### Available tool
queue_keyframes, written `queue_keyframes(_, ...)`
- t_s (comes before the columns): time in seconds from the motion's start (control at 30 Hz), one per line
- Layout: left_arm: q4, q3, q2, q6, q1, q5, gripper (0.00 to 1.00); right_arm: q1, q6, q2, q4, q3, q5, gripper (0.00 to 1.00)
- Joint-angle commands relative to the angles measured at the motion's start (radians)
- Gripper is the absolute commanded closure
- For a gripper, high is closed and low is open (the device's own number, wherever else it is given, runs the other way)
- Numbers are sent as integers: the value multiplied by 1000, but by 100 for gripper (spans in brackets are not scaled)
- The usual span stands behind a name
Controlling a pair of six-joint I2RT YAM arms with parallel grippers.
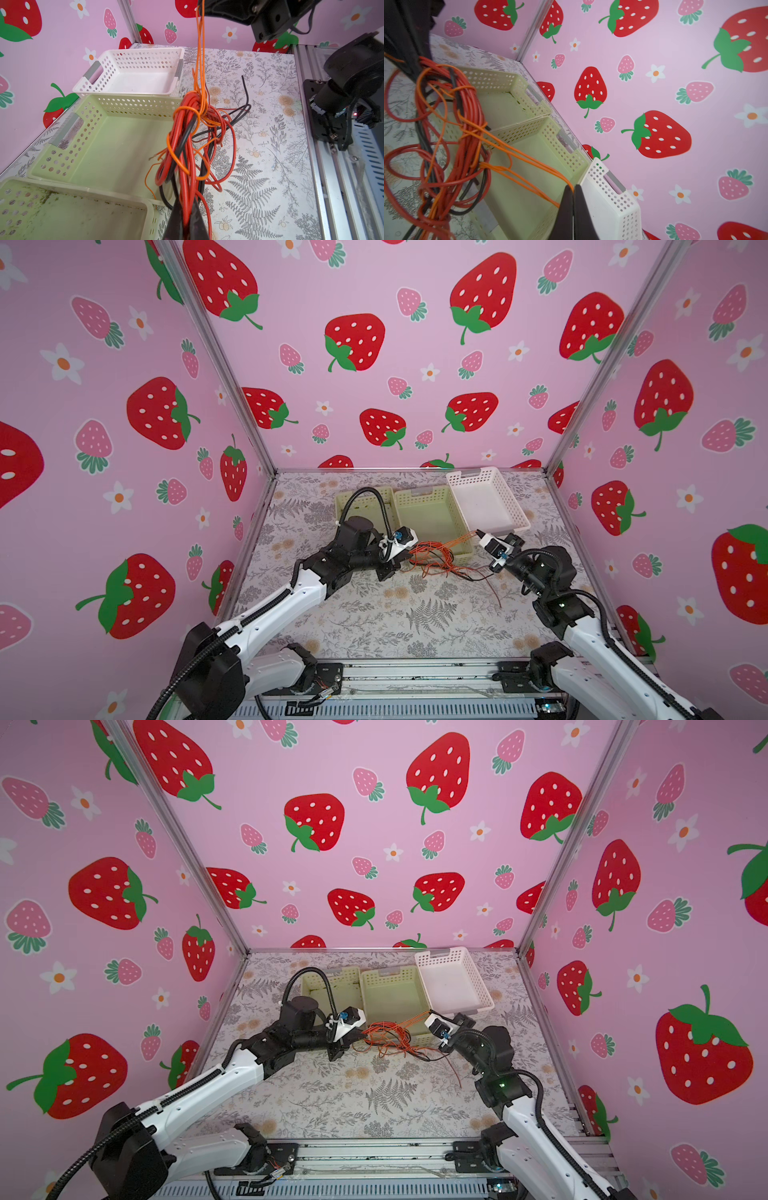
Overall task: Untangle the cables
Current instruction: 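Grasp wires with the right gripper and pull them away from the left gripper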
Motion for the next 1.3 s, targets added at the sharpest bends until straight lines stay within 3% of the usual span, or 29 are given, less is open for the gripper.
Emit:
queue_keyframes(0.0,-80,-33,-34,-2,22,-43,100,-65,102,-37,93,23,181,100)
queue_keyframes(0.4,-84,-64,-117,-23,58,-96,100,-154,135,-63,-23,60,428,100)
queue_keyframes(0.67,-88,-102,-202,-58,117,-67,100,-217,70,-43,-132,110,497,100)
queue_keyframes(0.73,-74,-104,-206,-68,116,-24,100,-217,-22,-50,-179,127,325,100)
queue_keyframes(0.8,-44,-97,-193,-83,106,26,100,-214,-165,-61,-271,136,-64,100)
queue_keyframes(0.83,-36,-87,-182,-78,89,39,100,-209,-187,-62,-292,135,-225,100)
queue_keyframes(0.9,-29,-62,-159,-60,48,41,100,-192,-168,-57,-281,123,-419,99)
queue_keyframes(1.0,-21,-31,-121,-63,12,46,100,-149,-142,-57,-279,95,-408,69)
queue_keyframes(1.07,9,-34,-112,-75,4,47,100,-125,-158,-54,-311,93,-372,59)
queue_keyframes(1.27,46,-36,-112,-99,-10,29,100,-8,-167,-3,-370,111,-381,49)
